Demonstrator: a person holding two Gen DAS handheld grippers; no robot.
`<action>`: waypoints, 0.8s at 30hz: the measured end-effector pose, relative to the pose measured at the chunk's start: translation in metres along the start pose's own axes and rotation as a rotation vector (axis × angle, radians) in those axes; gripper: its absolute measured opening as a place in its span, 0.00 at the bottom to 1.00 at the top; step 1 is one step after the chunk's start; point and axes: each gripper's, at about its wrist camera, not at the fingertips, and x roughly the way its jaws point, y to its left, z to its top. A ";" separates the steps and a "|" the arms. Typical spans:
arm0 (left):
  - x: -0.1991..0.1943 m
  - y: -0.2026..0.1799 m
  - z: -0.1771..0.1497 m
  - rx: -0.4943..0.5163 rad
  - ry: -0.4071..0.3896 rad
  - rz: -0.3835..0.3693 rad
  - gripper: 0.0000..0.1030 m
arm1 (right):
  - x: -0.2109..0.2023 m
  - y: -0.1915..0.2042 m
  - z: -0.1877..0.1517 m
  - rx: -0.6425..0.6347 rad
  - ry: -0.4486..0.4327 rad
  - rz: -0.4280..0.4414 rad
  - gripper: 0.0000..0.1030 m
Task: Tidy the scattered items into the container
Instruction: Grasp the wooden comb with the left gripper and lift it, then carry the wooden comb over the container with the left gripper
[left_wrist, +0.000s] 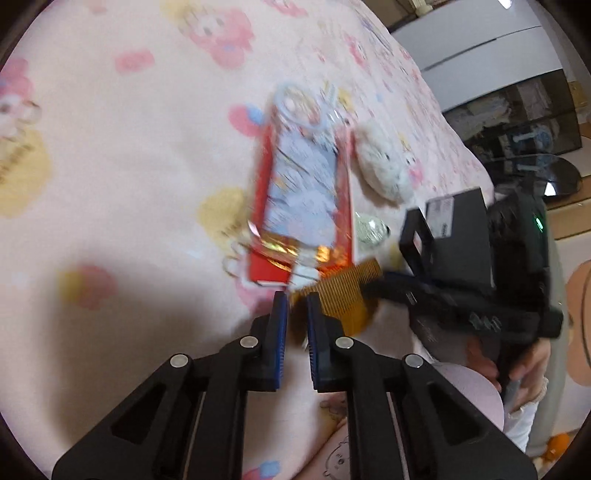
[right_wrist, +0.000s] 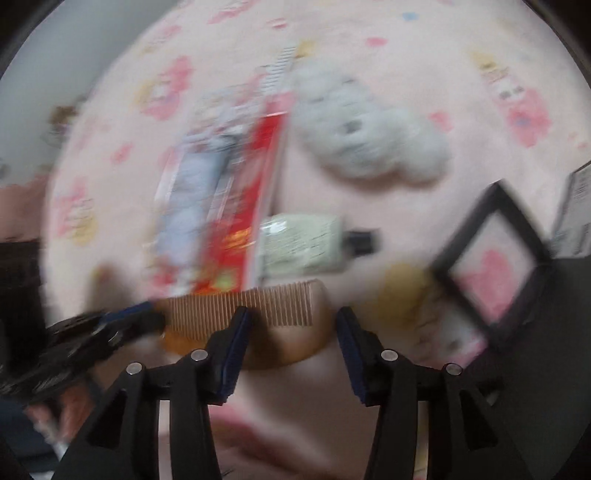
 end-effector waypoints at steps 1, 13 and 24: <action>-0.002 0.004 0.001 -0.017 0.002 -0.004 0.11 | -0.002 0.003 -0.004 -0.019 -0.001 0.024 0.43; -0.003 -0.010 -0.004 -0.016 0.032 -0.032 0.28 | -0.015 0.006 -0.014 -0.034 -0.065 0.046 0.34; -0.069 -0.153 0.000 0.341 -0.085 -0.162 0.26 | -0.155 0.003 -0.076 0.035 -0.442 0.051 0.34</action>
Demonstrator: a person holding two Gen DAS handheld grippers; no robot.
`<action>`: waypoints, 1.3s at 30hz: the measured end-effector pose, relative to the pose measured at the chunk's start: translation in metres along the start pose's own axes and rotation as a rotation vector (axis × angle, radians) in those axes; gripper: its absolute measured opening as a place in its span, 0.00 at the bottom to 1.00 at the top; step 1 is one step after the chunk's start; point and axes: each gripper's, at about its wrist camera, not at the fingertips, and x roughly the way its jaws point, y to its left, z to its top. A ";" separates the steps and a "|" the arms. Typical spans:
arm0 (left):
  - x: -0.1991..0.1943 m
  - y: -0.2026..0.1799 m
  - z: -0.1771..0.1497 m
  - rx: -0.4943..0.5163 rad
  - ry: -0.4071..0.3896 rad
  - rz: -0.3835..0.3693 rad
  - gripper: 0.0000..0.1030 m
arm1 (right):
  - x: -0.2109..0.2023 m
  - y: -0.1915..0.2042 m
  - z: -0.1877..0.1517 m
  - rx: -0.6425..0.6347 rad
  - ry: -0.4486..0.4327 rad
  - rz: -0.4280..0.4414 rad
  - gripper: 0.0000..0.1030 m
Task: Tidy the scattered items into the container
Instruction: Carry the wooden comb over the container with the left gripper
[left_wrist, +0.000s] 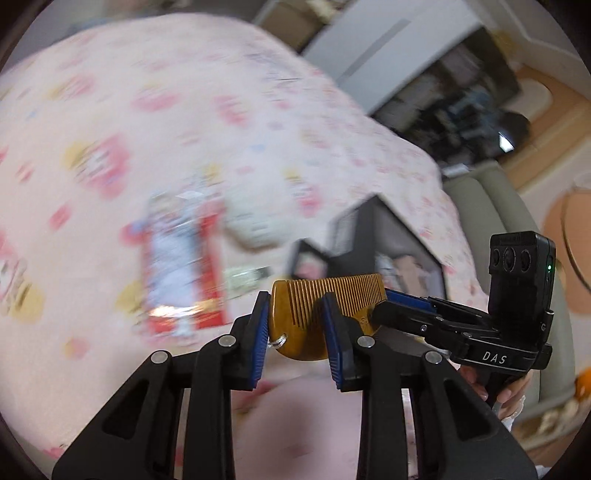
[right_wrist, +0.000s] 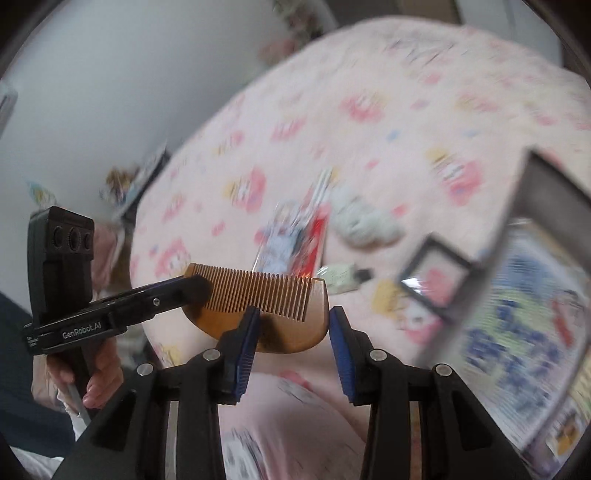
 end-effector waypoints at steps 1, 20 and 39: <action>0.009 -0.018 0.006 0.031 0.015 -0.028 0.26 | -0.014 -0.005 -0.003 0.011 -0.031 -0.020 0.34; 0.239 -0.212 -0.004 0.227 0.402 -0.164 0.30 | -0.144 -0.207 -0.085 0.307 -0.171 -0.332 0.34; 0.261 -0.167 -0.034 0.199 0.485 -0.038 0.34 | -0.089 -0.205 -0.102 0.273 -0.006 -0.366 0.35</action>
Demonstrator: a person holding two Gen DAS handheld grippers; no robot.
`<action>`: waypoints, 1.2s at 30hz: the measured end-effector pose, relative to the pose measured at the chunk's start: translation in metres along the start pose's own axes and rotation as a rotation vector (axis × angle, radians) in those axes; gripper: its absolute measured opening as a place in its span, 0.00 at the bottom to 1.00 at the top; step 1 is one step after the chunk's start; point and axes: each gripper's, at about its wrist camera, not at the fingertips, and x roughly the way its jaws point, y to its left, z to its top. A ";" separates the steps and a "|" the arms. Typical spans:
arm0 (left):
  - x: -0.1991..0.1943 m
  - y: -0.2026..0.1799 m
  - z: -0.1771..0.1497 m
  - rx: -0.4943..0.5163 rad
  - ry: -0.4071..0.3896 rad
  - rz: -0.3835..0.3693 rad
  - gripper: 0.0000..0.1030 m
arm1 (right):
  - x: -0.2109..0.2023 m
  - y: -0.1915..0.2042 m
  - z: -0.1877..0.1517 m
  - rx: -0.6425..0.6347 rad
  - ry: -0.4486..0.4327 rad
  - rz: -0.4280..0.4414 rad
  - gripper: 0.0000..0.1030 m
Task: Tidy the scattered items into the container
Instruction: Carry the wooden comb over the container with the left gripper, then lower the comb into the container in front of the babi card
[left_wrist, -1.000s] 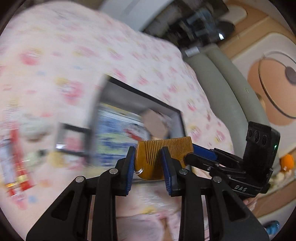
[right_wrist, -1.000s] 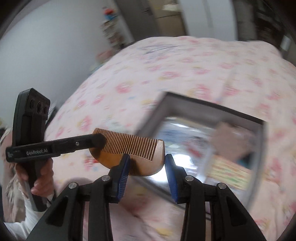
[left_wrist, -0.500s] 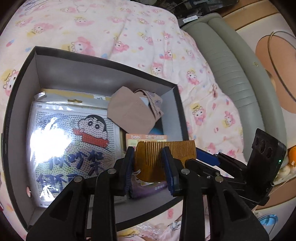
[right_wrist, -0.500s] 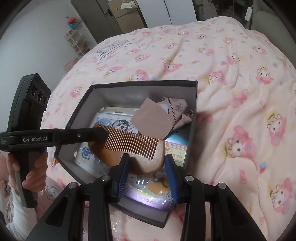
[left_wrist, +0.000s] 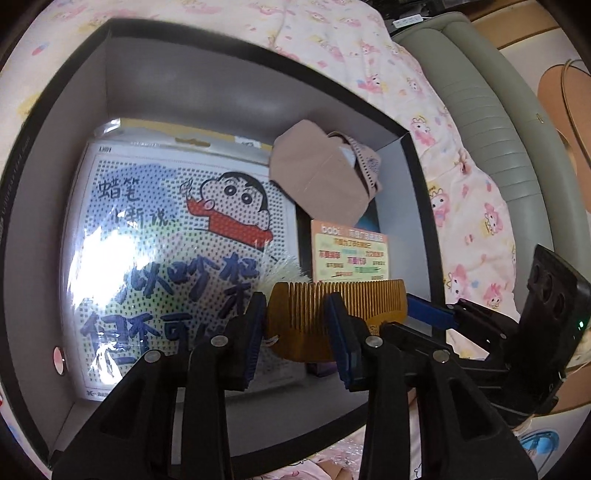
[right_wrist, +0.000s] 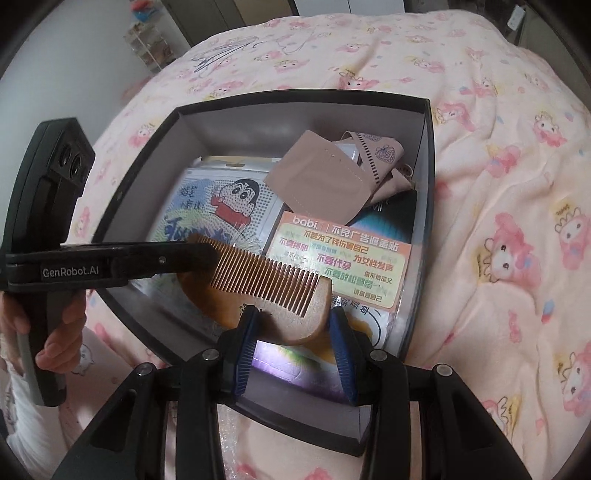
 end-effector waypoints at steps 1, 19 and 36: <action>0.003 0.001 0.000 -0.004 0.007 0.007 0.34 | 0.000 0.001 -0.001 -0.006 0.001 -0.007 0.35; 0.009 0.007 -0.005 -0.031 0.005 0.099 0.26 | -0.003 0.015 0.002 -0.081 -0.088 -0.123 0.30; 0.018 0.005 -0.017 -0.010 0.112 -0.078 0.26 | 0.003 0.029 -0.003 -0.142 -0.073 -0.204 0.30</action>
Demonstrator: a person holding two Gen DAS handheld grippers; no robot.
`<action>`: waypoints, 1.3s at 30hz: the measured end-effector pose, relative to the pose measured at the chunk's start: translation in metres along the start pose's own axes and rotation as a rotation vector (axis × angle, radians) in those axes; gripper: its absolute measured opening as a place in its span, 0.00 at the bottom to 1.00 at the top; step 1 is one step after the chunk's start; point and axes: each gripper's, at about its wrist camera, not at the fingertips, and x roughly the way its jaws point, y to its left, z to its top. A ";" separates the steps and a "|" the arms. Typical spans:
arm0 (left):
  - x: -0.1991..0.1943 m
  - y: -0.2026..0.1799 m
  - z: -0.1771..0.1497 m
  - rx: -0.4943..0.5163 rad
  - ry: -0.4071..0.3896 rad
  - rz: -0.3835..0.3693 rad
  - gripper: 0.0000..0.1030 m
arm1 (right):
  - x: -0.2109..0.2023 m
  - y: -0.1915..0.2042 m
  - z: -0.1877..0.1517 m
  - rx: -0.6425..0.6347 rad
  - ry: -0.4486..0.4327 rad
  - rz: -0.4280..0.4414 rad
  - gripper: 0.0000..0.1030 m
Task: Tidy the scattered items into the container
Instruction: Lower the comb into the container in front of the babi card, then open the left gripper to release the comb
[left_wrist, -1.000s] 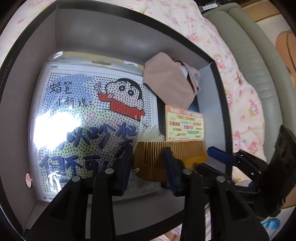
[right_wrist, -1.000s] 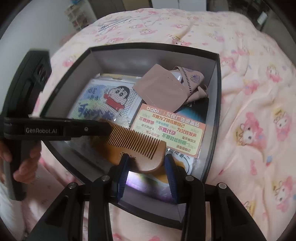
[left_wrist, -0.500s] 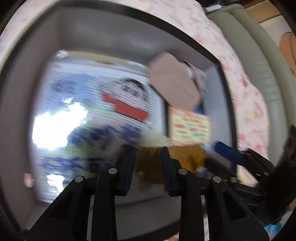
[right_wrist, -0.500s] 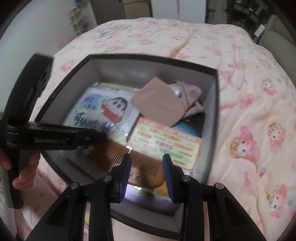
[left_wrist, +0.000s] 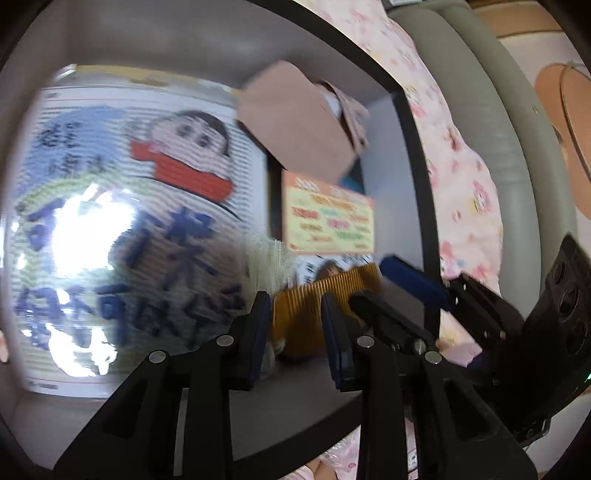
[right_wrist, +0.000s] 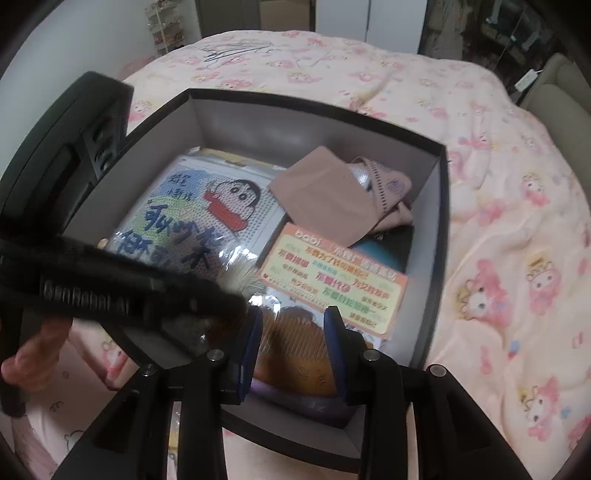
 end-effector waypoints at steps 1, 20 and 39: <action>-0.003 0.001 0.000 -0.004 -0.009 -0.001 0.26 | 0.000 -0.003 0.000 0.011 0.003 -0.004 0.30; -0.024 0.003 -0.018 0.041 -0.068 0.018 0.26 | -0.004 -0.011 -0.003 0.017 0.017 -0.084 0.29; 0.035 -0.058 0.004 0.170 0.059 0.118 0.25 | -0.035 -0.060 0.009 0.223 -0.106 0.039 0.24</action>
